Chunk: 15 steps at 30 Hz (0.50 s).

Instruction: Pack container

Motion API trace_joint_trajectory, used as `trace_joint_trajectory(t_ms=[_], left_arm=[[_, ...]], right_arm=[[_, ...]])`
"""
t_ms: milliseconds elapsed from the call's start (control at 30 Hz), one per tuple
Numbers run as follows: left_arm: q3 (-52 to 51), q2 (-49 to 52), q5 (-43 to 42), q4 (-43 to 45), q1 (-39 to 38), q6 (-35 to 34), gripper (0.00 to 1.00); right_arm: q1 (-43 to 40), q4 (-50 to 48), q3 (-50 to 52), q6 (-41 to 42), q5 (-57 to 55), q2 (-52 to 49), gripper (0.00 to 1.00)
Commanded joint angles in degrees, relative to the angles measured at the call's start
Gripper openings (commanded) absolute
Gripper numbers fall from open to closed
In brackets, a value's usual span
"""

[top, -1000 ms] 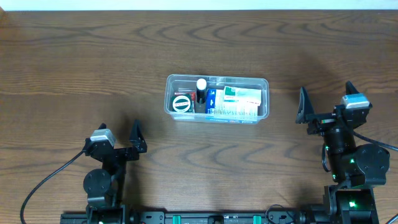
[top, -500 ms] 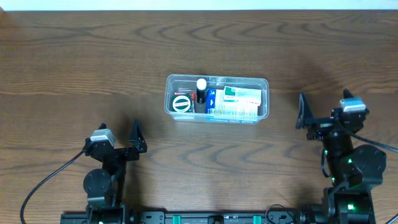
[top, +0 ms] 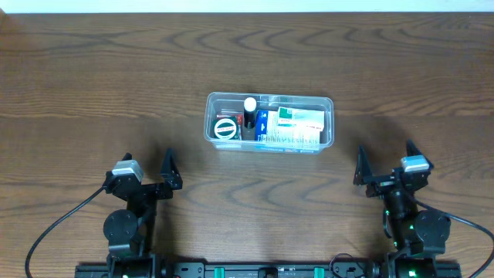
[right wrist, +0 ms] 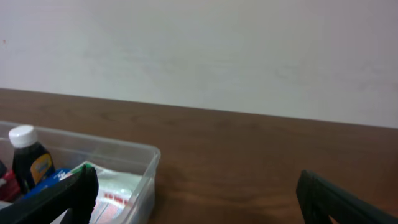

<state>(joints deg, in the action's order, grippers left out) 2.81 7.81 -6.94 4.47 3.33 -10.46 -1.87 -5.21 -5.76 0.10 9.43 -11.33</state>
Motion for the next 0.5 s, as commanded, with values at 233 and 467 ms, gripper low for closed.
trace_joint_trajectory(t_ms=[233, 467], left_arm=[[0.04, -0.46, -0.15, 0.15, 0.35, 0.33, 0.98], [0.04, -0.46, -0.15, 0.15, 0.35, 0.33, 0.98]], right_arm=[[-0.31, 4.61, 5.46, 1.77, 1.57, 7.23, 0.99], [0.04, 8.63, 5.46, 1.53, 1.57, 11.02, 0.99]])
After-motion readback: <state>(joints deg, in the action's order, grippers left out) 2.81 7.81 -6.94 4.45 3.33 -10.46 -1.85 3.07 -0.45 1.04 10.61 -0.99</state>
